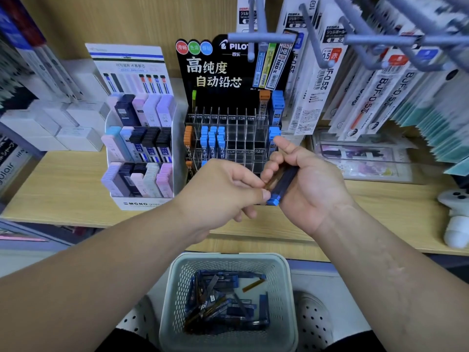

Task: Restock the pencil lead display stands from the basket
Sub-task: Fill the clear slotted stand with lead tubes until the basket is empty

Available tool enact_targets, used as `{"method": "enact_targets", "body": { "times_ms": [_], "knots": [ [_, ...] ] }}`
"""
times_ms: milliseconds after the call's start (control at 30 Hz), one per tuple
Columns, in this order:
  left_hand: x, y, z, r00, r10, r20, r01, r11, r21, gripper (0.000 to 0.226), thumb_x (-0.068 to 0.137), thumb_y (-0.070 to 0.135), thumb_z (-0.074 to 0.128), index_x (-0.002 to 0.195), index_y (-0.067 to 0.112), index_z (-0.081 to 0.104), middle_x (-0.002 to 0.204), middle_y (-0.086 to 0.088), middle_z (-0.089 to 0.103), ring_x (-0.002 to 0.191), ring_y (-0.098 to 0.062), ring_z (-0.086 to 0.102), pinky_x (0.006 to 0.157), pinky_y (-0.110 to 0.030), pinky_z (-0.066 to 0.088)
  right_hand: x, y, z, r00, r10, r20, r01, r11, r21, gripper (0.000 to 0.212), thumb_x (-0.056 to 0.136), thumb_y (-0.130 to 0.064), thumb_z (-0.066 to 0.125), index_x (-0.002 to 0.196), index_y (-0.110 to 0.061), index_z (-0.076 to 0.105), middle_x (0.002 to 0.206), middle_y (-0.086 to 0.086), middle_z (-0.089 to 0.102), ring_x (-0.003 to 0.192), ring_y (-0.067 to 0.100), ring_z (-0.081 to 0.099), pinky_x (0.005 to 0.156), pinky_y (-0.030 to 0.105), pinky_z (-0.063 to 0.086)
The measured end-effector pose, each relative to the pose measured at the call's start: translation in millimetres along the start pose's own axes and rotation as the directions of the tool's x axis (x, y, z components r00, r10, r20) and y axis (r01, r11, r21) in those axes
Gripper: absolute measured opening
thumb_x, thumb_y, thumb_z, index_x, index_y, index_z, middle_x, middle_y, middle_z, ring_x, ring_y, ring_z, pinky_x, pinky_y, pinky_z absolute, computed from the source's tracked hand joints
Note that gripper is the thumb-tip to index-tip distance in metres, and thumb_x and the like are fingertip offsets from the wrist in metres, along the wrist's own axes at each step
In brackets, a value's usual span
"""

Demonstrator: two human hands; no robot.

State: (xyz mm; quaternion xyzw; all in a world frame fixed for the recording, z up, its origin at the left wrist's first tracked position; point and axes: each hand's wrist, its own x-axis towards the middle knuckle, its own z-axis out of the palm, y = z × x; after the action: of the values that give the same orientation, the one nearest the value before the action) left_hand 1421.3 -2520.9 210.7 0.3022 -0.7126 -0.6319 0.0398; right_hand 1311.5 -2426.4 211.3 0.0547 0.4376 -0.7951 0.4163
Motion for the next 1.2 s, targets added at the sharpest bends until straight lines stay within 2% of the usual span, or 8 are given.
{"method": "enact_targets", "body": {
  "times_ms": [167, 367, 533, 633, 767, 1000, 1100, 1200],
  "knots": [
    [1.4, 2.0, 1.1, 0.998, -0.06, -0.005, 0.058, 0.982, -0.179, 0.014, 0.082, -0.001, 0.076, 0.095, -0.001, 0.072, 0.07, -0.008, 0.071, 0.057, -0.018, 0.066, 0.049, -0.026, 0.049, -5.6, -2.2, 1.8, 1.0, -0.029, 0.007, 0.029, 0.999, -0.034, 0.028, 0.105, -0.001, 0.039, 0.121, -0.005, 0.061, 0.07, 0.007, 0.067, 0.075, 0.026, 0.075, 0.069, 0.038, 0.063],
    [2.8, 2.7, 2.1, 0.998, -0.018, -0.06, 0.007, 0.984, -0.176, 0.008, 0.083, -0.001, 0.073, 0.091, 0.0, 0.073, 0.071, -0.01, 0.072, 0.055, -0.017, 0.063, 0.049, -0.026, 0.046, -3.9, -1.6, -0.5, 0.997, -0.026, 0.07, 0.037, 0.987, -0.155, 0.025, 0.107, -0.005, 0.036, 0.121, -0.007, 0.056, 0.086, 0.012, 0.073, 0.092, 0.03, 0.076, 0.073, 0.044, 0.06],
    [2.4, -0.4, -4.9, 0.996, -0.012, -0.093, 0.003, 0.995, -0.1, 0.014, 0.086, -0.004, 0.063, 0.083, 0.003, 0.074, 0.071, -0.012, 0.07, 0.056, -0.017, 0.062, 0.048, -0.025, 0.045, 0.3, 0.7, -7.0, 0.996, -0.023, 0.082, 0.059, 0.88, -0.47, 0.024, 0.108, -0.015, 0.042, 0.121, -0.014, 0.063, 0.094, 0.011, 0.077, 0.084, 0.033, 0.072, 0.066, 0.042, 0.06],
    [0.0, -1.2, -15.4, 0.991, 0.004, -0.133, -0.015, 0.996, -0.082, 0.017, 0.089, -0.005, 0.061, 0.082, 0.006, 0.073, 0.067, -0.009, 0.069, 0.055, -0.016, 0.061, 0.047, -0.025, 0.045, 1.8, 1.1, -8.3, 0.997, -0.064, 0.03, 0.067, 0.721, -0.69, 0.021, 0.108, -0.024, 0.047, 0.115, -0.023, 0.067, 0.083, 0.004, 0.07, 0.06, 0.016, 0.056, 0.043, 0.025, 0.039],
    [-6.0, -6.5, -33.7, 0.986, 0.02, -0.166, -0.029, 0.998, -0.054, 0.017, 0.089, -0.004, 0.062, 0.084, 0.007, 0.074, 0.07, -0.011, 0.071, 0.057, -0.017, 0.062, 0.047, -0.025, 0.045, -1.2, 3.2, -3.0, 0.99, -0.103, 0.1, 0.144, 0.696, -0.704, 0.011, 0.101, -0.02, 0.061, 0.104, -0.013, 0.069, 0.073, 0.0, 0.064, 0.045, 0.007, 0.034, 0.039, 0.02, 0.028],
    [-13.6, -20.5, -74.4, 0.979, 0.059, -0.193, -0.034, 0.991, 0.132, 0.008, 0.086, 0.011, 0.074, 0.089, 0.018, 0.076, 0.076, -0.004, 0.074, 0.062, -0.014, 0.065, 0.061, -0.028, 0.048, 3.8, 15.3, 18.5, 0.932, -0.298, 0.209, 0.352, 0.594, -0.723, 0.005, 0.087, -0.016, 0.078, 0.09, -0.018, 0.076, 0.059, -0.017, 0.054, 0.05, 0.0, 0.046, 0.049, 0.013, 0.035],
    [-11.8, -37.2, -106.1, 0.875, 0.393, -0.282, -0.101, 0.718, 0.689, 0.013, 0.082, 0.026, 0.075, 0.096, 0.024, 0.075, 0.082, 0.01, 0.067, 0.071, -0.011, 0.06, 0.067, -0.023, 0.044, 9.8, 22.7, 32.2, 0.872, -0.414, 0.261, 0.458, 0.503, -0.733, 0.014, 0.085, -0.013, 0.08, 0.09, -0.023, 0.072, 0.073, -0.009, 0.063, 0.061, 0.0, 0.056, 0.061, 0.016, 0.048],
    [-9.9, -46.0, -132.6, 0.819, 0.538, -0.201, -0.102, 0.482, 0.87, 0.035, 0.079, 0.04, 0.072, 0.105, 0.018, 0.073, 0.095, -0.001, 0.065, 0.087, -0.026, 0.06, 0.081, -0.037, 0.05, 17.1, 26.7, 40.1, 0.801, -0.501, 0.326, 0.533, 0.35, -0.771, 0.017, 0.082, -0.015, 0.083, 0.085, -0.023, 0.068, 0.077, -0.007, 0.069, 0.06, -0.002, 0.054, 0.069, 0.027, 0.052]
  ]
}}
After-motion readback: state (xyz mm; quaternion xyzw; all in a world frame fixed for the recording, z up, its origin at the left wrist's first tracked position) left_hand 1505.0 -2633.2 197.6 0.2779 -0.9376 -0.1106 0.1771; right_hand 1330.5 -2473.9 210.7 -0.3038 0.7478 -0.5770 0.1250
